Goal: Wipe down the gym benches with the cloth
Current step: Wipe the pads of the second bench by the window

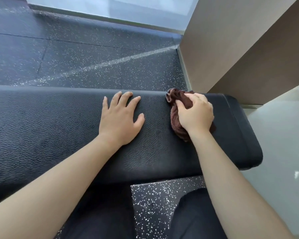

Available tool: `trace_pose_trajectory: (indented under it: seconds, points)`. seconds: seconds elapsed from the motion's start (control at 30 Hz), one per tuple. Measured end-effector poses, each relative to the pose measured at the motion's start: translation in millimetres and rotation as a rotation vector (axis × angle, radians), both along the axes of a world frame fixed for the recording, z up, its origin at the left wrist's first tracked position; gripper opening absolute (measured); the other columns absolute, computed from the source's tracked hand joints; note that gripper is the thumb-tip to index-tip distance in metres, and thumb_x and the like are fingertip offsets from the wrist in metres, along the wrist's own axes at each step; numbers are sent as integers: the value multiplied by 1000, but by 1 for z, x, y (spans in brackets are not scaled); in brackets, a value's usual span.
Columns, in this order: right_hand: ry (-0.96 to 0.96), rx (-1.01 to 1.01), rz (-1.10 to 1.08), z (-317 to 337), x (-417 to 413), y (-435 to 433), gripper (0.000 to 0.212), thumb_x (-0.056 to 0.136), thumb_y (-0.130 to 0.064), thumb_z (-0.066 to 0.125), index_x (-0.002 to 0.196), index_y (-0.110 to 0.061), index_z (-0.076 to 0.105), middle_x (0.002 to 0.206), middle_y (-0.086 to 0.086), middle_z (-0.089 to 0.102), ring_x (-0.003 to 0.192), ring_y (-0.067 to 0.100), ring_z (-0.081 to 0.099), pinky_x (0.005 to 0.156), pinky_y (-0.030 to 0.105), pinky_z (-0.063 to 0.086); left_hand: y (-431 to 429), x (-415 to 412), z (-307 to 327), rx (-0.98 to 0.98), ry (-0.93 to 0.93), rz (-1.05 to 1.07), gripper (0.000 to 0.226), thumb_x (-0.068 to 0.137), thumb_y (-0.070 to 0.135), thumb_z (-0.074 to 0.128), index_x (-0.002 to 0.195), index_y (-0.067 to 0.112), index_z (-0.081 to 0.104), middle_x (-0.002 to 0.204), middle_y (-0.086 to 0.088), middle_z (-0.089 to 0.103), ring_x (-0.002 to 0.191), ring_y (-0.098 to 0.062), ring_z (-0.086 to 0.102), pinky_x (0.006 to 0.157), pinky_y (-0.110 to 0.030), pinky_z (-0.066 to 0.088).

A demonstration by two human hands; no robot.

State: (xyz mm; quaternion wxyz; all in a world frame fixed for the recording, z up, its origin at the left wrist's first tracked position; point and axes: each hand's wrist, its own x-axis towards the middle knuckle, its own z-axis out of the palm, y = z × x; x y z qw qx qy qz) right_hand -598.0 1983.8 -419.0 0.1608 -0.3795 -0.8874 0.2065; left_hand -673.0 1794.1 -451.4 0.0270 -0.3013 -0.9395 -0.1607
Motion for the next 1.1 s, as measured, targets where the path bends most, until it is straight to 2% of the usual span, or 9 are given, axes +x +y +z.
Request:
trace_pose_trajectory:
  seconds: [0.27, 0.43, 0.6, 0.73, 0.8, 0.87, 0.93, 1.1]
  points:
    - [98, 25, 221, -13, 87, 8, 28, 80, -43, 65, 106, -35, 67, 123, -8, 58, 116, 24, 49, 96, 48, 42, 25, 13, 4, 47, -42, 103, 55, 86, 39, 43, 138, 22, 40, 149, 1, 34, 141, -25, 18, 114, -52, 9]
    - [48, 13, 127, -4, 42, 75, 28, 83, -45, 62, 108, -34, 66, 125, -7, 56, 119, 26, 47, 96, 47, 41, 79, 34, 1, -17, -58, 152, 56, 87, 54, 32, 140, 34, 34, 151, 4, 28, 142, -32, 9, 113, -54, 1]
    - [-4, -34, 145, -1, 20, 97, 29, 84, -46, 59, 111, -36, 63, 127, -7, 53, 120, 26, 43, 96, 49, 37, 83, 34, 0, -34, -18, 204, 58, 83, 59, 30, 137, 37, 35, 147, 5, 34, 140, -30, 14, 114, -53, 5]
    - [56, 3, 214, -9, 73, 81, 28, 82, -45, 62, 108, -35, 65, 126, -7, 55, 118, 25, 46, 93, 48, 41, 89, 37, 4, -3, -13, 135, 54, 88, 43, 40, 139, 24, 38, 148, 1, 35, 140, -22, 20, 114, -52, 10]
    - [88, 34, 228, -14, 97, 77, 27, 80, -45, 64, 105, -35, 67, 124, -9, 57, 116, 23, 47, 91, 48, 43, 101, 39, 6, 22, -53, 110, 54, 88, 37, 40, 139, 22, 39, 149, 1, 34, 140, -26, 19, 115, -52, 9]
    - [101, 48, 214, -17, 100, 82, 27, 79, -46, 66, 103, -36, 68, 122, -11, 58, 115, 21, 48, 90, 48, 42, 119, 43, 4, 29, -100, 126, 56, 86, 41, 35, 141, 28, 35, 151, 2, 30, 141, -32, 12, 114, -51, 4]
    - [89, 59, 173, -15, 84, 95, 26, 79, -45, 65, 104, -36, 67, 123, -11, 57, 116, 22, 47, 89, 47, 40, 131, 46, -2, -17, -56, 145, 56, 88, 49, 30, 141, 33, 30, 152, 3, 27, 142, -34, 8, 115, -50, 3]
    - [37, -12, 75, -8, 29, 133, 27, 82, -45, 61, 107, -36, 64, 125, -9, 54, 118, 25, 44, 90, 46, 36, 133, 42, -5, -46, -5, 165, 62, 83, 61, 19, 138, 36, 30, 149, 3, 31, 141, -33, 13, 115, -50, 7]
